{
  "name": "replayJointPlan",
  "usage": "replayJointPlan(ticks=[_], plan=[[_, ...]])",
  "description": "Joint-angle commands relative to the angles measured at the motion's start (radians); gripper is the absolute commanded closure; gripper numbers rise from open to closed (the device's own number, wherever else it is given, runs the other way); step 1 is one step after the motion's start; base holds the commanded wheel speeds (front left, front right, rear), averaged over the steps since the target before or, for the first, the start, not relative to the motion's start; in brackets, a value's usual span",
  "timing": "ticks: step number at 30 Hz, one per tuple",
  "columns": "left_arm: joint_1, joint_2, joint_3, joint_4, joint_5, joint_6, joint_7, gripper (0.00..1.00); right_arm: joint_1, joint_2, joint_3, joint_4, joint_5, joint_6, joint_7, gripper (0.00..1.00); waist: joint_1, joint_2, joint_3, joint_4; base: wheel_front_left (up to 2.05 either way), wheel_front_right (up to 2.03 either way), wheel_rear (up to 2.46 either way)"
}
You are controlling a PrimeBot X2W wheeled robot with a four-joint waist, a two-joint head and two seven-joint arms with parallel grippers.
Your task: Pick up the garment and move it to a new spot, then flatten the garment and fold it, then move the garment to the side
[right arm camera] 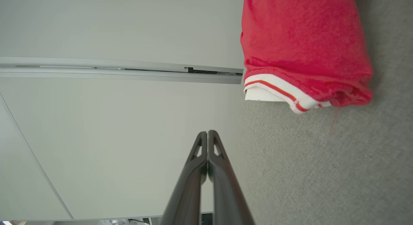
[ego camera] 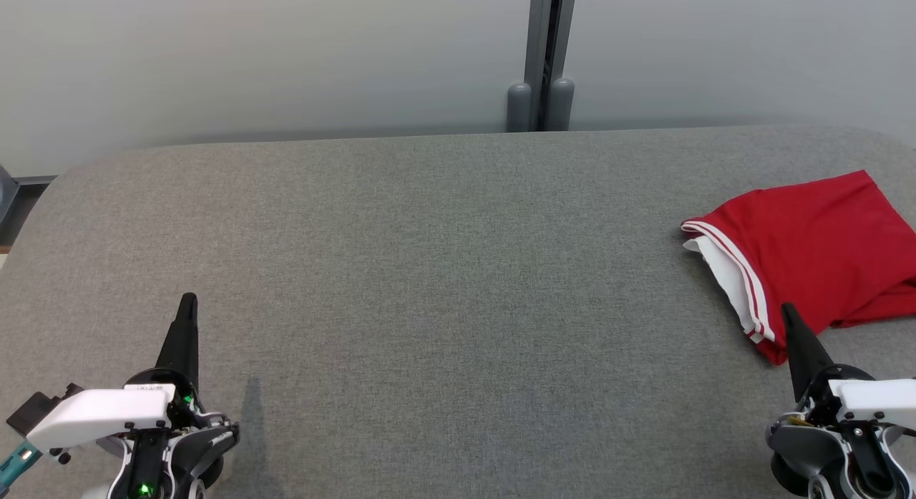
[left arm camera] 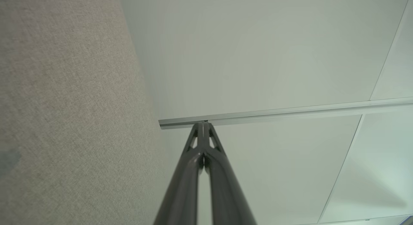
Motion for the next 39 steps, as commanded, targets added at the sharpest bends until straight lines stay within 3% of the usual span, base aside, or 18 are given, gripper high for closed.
replayJointPlan(ticks=[1,9,39], plan=[[-0.023,0.006,0.006,-0.005,-0.014,-0.007,0.005,1.00,-0.016,-0.009,-0.002,0.001,0.017,0.000,0.008,1.00,-0.0001,0.0000,0.001,0.000,0.00,0.00,0.00],[-0.037,0.006,0.015,-0.005,-0.060,-0.010,0.018,1.00,-0.029,-0.013,0.003,0.011,0.077,0.000,0.017,1.00,-0.0001,0.0000,0.008,-0.001,0.00,0.00,0.00],[-0.035,0.006,0.014,-0.005,-0.059,-0.010,0.018,1.00,-0.025,-0.027,0.023,0.008,0.091,0.000,0.000,1.00,-0.0001,0.0000,0.008,-0.001,0.00,0.00,0.00]])
